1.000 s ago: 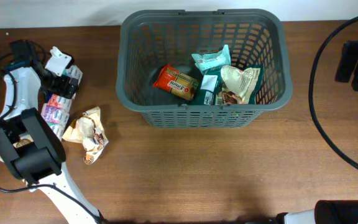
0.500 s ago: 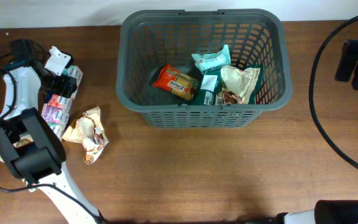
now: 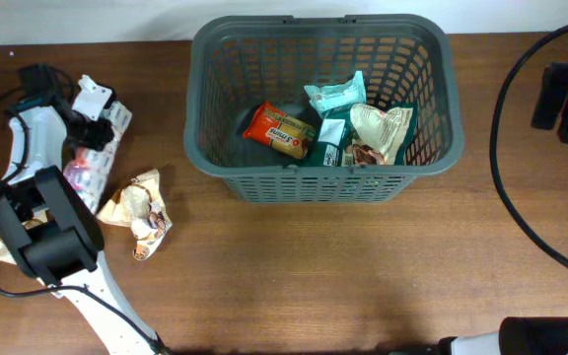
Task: Pack container
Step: 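Lift the Kleenex tissue packs with the left gripper and place into basket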
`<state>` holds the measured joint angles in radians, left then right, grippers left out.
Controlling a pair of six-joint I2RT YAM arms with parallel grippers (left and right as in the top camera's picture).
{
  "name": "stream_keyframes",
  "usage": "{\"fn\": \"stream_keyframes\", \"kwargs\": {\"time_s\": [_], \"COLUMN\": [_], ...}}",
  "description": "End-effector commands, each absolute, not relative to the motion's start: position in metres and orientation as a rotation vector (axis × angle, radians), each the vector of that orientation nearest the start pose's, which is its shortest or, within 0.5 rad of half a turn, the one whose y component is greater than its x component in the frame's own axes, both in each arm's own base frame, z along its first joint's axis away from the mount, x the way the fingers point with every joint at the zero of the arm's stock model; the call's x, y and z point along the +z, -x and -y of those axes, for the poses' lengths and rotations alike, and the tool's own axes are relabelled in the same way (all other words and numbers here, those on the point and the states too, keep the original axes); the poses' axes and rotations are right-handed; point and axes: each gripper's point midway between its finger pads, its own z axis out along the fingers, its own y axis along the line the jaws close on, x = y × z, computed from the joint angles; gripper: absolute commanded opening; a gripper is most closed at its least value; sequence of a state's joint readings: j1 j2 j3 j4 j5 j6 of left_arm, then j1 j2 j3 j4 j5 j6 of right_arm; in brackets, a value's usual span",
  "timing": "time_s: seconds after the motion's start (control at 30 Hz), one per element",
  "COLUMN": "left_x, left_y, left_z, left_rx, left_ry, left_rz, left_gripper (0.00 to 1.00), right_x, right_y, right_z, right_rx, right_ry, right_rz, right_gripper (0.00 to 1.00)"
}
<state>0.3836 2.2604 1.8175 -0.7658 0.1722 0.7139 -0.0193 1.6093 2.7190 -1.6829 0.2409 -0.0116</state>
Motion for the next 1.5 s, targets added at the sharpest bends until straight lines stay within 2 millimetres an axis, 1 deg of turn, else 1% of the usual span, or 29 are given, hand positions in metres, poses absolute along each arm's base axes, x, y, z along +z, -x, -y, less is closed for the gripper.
{"fn": "stream_keyframes", "kwargs": {"time_s": [0.0,0.07,0.13,0.17,0.23,0.27,0.33,0.43,0.47,0.5,0.53,0.57,0.6,0.63,0.67,0.7,0.77,0.83,0.9,0.97,1.0,1.03,1.1,1.17,1.23,1.27,1.33,1.4,1.47], "left_x": [0.021,0.026,0.039,0.049,0.083,0.105,0.161,0.269,0.306,0.348,0.383,0.422,0.453,0.481,0.508,0.529,0.551,0.557,0.548,0.526,0.514,0.497,0.461,0.416,0.375,0.345,0.316,0.289,0.272], "left_y": [-0.490,-0.489,-0.490,-0.492,-0.499,-0.504,-0.515,-0.528,-0.530,-0.530,-0.528,-0.523,-0.516,-0.507,-0.496,-0.482,-0.459,-0.438,-0.428,-0.424,-0.422,-0.422,-0.427,-0.443,-0.458,-0.469,-0.475,-0.474,-0.471], "left_z": [-0.163,-0.164,-0.166,-0.169,-0.170,-0.171,-0.172,-0.162,-0.153,-0.140,-0.125,-0.106,-0.087,-0.067,-0.042,-0.012,0.034,0.084,0.128,0.173,0.191,0.210,0.239,0.261,0.276,0.284,0.291,0.299,0.304], "left_rx": [0.014,0.026,0.057,0.081,0.129,0.160,0.238,0.348,0.364,0.372,0.367,0.352,0.330,0.298,0.244,0.176,0.059,-0.085,-0.206,-0.327,-0.371,-0.418,-0.465,-0.460,-0.446,-0.440,-0.453,-0.495,-0.519], "left_ry": [-0.491,-0.491,-0.489,-0.487,-0.488,-0.488,-0.488,-0.499,-0.513,-0.536,-0.564,-0.603,-0.645,-0.683,-0.730,-0.803,-0.929,-1.053,-1.128,-1.193,-1.226,-1.267,-1.333,-1.377,-1.401,-1.418,-1.440,-1.471,-1.493], "left_rz": [-2.733,-2.734,-2.724,-2.712,-2.656,-2.614,-2.500,-2.257,-2.164,-2.049,-1.949,-1.831,-1.729,-1.636,-1.534,-1.433,-1.284,-1.161,-1.120,-1.131,-1.137,-1.147,-1.195,-1.303,-1.412,-1.485,-1.549,-1.608,-1.645], "left_gripper": [0.02,0.02,0.02,0.02,0.02,0.02,0.02,0.02,0.02,0.02,0.02,0.02,0.02,0.02,0.02,0.02,0.02,0.02,0.02,0.02,0.02,0.02,0.02,0.02,0.02,0.02,0.02,0.02,0.02], "right_x": [0.495,0.495,0.495,0.495,0.495,0.495,0.495,0.494,0.494,0.494,0.494,0.494,0.494,0.494,0.494,0.494,0.494,0.494,0.494,0.494,0.494,0.494,0.494,0.493,0.493,0.493,0.493,0.493,0.493], "right_y": [-0.285,-0.286,-0.286,-0.286,-0.286,-0.286,-0.286,-0.286,-0.287,-0.287,-0.287,-0.287,-0.287,-0.287,-0.287,-0.287,-0.287,-0.287,-0.287,-0.287,-0.287,-0.287,-0.287,-0.288,-0.288,-0.288,-0.288,-0.288,-0.288], "right_z": [0.046,0.045,0.045,0.045,0.045,0.044,0.044,0.042,0.041,0.040,0.040,0.040,0.040,0.040,0.040,0.040,0.040,0.039,0.038,0.036,0.036,0.036,0.036,0.034,0.031,0.031,0.031,0.031,0.031], "right_rx": [-0.259,-0.250,-0.250,-0.250,-0.250,-0.249,-0.245,-0.233,-0.226,-0.224,-0.224,-0.224,-0.222,-0.222,-0.222,-0.222,-0.221,-0.217,-0.209,-0.197,-0.198,-0.197,-0.194,-0.182,-0.164,-0.162,-0.162,-0.162,-0.161], "right_ry": [-0.155,-0.150,-0.150,-0.150,-0.150,-0.149,-0.147,-0.141,-0.136,-0.135,-0.135,-0.135,-0.134,-0.134,-0.134,-0.134,-0.134,-0.132,-0.127,-0.121,-0.121,-0.121,-0.119,-0.113,-0.103,-0.102,-0.102,-0.102,-0.101], "right_rz": [-2.123,-2.123,-2.124,-2.124,-2.124,-2.124,-2.125,-2.126,-2.127,-2.127,-2.127,-2.127,-2.127,-2.128,-2.128,-2.128,-2.128,-2.128,-2.129,-2.129,-2.129,-2.129,-2.129,-2.130,-2.131,-2.131,-2.131,-2.131,-2.130], "right_gripper": [0.99,0.99,0.99,0.99,0.99,0.99,0.99,0.99,0.99,0.99,0.99,0.99,0.99,0.99,0.99,0.99,0.99,0.99,0.99,0.99,0.99,0.99,0.99,0.99,0.99,0.99,0.99,0.99,0.99]}}
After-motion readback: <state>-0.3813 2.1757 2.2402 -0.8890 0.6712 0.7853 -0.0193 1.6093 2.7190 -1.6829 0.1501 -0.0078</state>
